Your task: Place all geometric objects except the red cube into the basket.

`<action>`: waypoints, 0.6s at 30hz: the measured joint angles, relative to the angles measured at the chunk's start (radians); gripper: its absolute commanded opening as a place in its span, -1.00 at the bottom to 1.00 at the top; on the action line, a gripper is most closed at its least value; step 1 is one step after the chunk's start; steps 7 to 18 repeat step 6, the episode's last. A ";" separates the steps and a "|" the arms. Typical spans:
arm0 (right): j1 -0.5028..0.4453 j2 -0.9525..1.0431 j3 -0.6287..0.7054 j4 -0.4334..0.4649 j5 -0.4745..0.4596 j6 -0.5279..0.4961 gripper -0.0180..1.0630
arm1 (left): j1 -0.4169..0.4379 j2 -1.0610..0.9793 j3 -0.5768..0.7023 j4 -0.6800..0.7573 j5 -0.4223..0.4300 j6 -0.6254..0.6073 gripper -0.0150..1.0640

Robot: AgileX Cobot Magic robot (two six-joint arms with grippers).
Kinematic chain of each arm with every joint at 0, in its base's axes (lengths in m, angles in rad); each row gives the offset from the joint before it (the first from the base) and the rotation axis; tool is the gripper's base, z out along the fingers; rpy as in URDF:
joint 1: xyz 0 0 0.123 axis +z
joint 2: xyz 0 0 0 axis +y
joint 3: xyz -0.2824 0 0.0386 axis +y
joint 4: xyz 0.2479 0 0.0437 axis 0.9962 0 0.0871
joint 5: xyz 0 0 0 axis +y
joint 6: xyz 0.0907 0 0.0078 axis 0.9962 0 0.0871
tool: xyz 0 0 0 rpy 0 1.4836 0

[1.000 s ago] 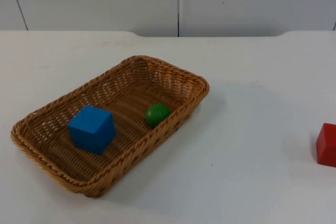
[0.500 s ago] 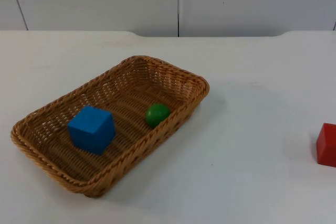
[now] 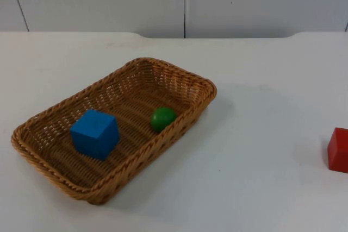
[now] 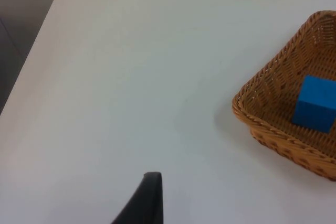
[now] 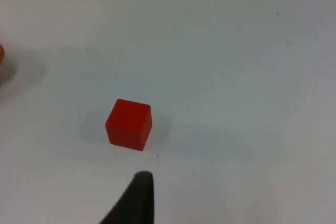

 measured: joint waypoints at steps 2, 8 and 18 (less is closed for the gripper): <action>0.000 0.000 0.000 0.000 0.000 0.000 0.98 | 0.000 0.000 0.000 0.000 0.000 0.000 0.98; 0.000 0.000 0.000 0.000 0.000 0.000 0.98 | 0.016 0.000 0.000 0.000 0.000 0.000 0.98; 0.000 0.000 0.000 0.000 0.000 0.000 0.98 | 0.016 0.000 0.000 0.000 0.000 0.000 0.98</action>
